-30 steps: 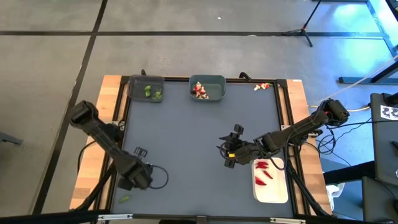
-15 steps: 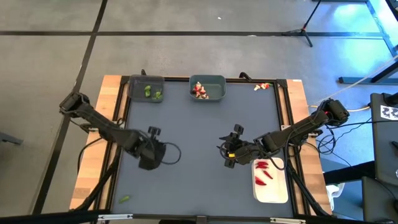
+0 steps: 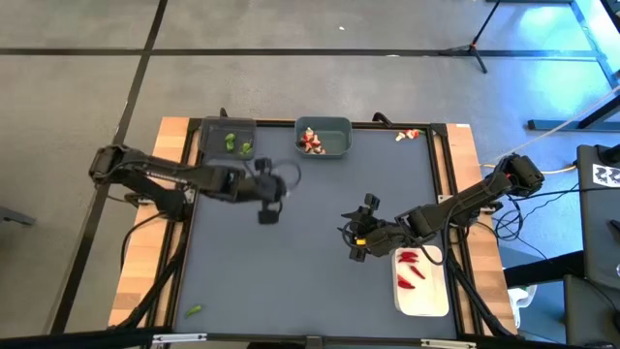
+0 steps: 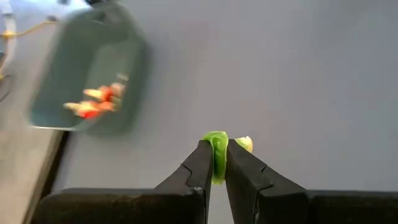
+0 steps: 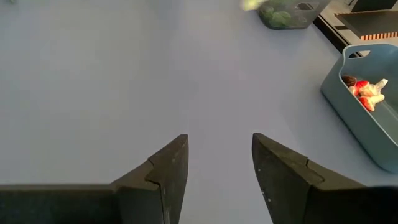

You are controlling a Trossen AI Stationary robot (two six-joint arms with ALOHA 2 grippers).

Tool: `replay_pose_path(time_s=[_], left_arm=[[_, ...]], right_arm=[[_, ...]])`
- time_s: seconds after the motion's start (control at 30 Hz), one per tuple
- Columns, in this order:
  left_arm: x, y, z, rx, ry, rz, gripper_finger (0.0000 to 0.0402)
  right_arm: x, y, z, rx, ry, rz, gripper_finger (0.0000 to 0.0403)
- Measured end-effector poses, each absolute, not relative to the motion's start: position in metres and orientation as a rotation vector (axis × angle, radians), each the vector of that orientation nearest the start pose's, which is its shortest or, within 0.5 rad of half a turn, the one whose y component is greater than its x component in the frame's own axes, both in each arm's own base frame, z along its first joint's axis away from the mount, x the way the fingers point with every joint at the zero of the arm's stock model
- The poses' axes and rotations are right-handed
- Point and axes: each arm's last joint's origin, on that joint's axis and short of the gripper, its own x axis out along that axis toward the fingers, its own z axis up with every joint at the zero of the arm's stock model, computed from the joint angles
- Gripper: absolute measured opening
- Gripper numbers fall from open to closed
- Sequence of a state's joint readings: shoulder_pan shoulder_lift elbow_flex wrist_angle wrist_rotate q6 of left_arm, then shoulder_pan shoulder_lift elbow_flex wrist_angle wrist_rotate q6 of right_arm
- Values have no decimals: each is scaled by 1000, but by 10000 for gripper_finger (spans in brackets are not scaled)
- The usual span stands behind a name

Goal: Sort produce into baskets
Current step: Put the green mushroom into the blue bin

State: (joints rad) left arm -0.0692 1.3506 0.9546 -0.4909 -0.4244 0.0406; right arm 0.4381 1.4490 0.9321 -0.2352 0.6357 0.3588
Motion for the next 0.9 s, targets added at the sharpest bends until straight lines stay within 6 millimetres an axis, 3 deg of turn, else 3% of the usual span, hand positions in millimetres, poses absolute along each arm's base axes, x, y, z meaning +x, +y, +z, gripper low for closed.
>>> replay_pose_path(time_s=[0.33, 0.63, 0.9], left_arm=[[292, 72, 255, 110, 652, 594, 31], [313, 124, 220, 117, 628, 672, 31], [325, 151, 192, 103, 590, 736, 39]], right_arm=[[276, 110, 234, -38, 599, -300, 176], [276, 110, 234, -37, 599, -300, 176], [276, 110, 234, -40, 603, -300, 176]])
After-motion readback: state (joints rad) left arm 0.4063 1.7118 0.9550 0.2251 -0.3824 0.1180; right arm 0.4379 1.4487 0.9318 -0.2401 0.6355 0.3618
